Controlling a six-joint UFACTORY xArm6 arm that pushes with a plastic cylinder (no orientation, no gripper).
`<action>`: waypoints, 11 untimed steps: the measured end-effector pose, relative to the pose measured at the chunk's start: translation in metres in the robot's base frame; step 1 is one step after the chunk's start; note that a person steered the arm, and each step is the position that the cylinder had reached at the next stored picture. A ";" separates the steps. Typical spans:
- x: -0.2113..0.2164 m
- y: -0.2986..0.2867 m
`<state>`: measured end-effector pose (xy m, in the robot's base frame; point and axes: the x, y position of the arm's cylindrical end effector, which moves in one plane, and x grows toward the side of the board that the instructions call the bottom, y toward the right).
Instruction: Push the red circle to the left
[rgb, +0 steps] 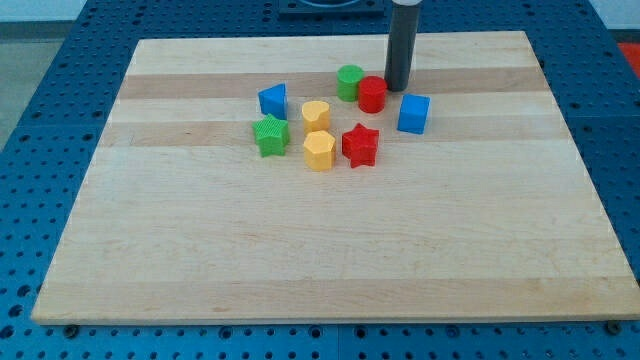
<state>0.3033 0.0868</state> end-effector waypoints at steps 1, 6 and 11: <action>0.000 0.000; -0.002 0.000; 0.024 -0.070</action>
